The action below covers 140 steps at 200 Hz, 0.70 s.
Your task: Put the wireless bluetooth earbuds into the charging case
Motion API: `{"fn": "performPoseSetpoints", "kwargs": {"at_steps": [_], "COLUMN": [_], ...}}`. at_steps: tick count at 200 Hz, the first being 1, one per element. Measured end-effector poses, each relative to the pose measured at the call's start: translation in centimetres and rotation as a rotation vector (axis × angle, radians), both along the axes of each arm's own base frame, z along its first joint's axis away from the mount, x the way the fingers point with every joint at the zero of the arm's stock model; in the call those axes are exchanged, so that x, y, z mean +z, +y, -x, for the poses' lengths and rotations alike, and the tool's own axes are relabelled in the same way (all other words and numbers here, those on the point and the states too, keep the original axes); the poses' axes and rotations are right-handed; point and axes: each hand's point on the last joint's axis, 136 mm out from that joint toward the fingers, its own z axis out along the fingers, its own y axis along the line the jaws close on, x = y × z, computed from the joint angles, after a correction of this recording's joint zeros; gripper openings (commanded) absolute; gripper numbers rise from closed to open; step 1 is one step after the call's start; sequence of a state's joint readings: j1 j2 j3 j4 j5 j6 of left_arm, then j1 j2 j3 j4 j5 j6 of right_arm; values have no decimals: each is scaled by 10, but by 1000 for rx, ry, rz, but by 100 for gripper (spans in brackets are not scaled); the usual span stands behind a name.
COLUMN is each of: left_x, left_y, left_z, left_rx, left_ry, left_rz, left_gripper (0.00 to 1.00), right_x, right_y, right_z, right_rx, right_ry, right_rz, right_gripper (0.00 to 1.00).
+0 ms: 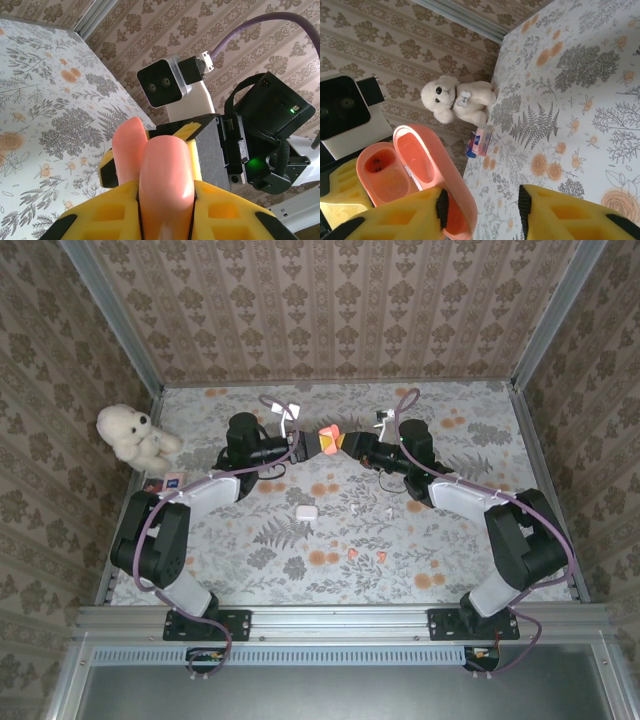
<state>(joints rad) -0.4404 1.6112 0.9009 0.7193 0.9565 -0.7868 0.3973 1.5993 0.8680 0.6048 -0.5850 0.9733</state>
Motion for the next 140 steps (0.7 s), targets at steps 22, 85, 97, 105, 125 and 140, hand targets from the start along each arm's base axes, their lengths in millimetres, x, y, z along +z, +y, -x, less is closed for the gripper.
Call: {"fn": "performPoseSetpoints", "kwargs": {"at_steps": [22,85,97,105,125,140], "left_x": [0,-5,-4,-3,-2,-2], "left_y": [-1,-2,-2,-2,-2,-2], "left_z": [-1,-6,-7,-7,-8,-9], "left_rx": [7,20,23,24,27,33], "left_ry": [-2,5,5,3,-2,-4], "left_rz": [3,11,13,16,20,21], "left_gripper": [0,0,0,0,0,5], "right_x": [1,3,4,4,4,4], "right_y": [1,4,4,5,5,5], "right_z": [-2,-4,-4,-3,-4,-4], "right_rx": [1,9,9,11,11,11], "right_ry": [0,5,3,7,11,10], "right_rz": [-16,-54,-57,-60,-65,-66], "right_gripper": [36,22,18,16,13,12]}}
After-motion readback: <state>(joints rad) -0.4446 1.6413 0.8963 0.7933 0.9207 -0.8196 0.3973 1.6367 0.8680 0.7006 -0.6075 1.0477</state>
